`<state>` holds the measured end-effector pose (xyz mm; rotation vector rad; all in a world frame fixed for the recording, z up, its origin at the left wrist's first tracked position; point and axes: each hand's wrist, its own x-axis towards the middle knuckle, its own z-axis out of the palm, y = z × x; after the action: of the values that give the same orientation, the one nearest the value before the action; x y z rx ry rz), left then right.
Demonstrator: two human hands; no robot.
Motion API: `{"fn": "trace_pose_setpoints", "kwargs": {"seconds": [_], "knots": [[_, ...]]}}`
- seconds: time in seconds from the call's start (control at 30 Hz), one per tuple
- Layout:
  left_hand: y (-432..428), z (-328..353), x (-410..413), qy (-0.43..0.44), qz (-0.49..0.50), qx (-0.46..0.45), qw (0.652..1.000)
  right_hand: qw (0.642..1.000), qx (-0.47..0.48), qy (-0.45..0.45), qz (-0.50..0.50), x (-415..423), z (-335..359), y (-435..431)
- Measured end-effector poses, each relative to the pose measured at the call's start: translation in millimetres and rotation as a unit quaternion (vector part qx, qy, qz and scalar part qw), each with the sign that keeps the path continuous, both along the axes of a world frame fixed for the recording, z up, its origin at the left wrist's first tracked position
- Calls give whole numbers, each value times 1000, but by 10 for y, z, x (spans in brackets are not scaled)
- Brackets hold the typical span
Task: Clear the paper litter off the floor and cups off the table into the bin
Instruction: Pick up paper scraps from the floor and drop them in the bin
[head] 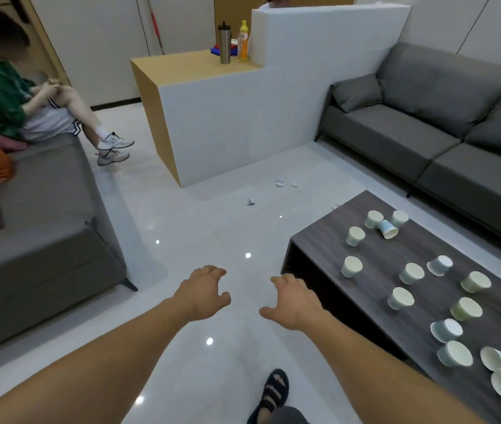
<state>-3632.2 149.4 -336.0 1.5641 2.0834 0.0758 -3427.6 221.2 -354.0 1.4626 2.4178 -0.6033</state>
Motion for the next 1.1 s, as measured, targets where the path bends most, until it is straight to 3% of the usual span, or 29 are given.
{"fn": "trace_pose_setpoints", "kwargs": {"seconds": [0.63, 1.1], "knots": [[3670, -98, -1686, -23, 39, -26, 999, 999, -11, -22, 44, -1670, -28, 4021], [6680, -65, -3169, 30, -90, -40, 995, 999, -8, -8, -36, -3106, -99, 6456]]}}
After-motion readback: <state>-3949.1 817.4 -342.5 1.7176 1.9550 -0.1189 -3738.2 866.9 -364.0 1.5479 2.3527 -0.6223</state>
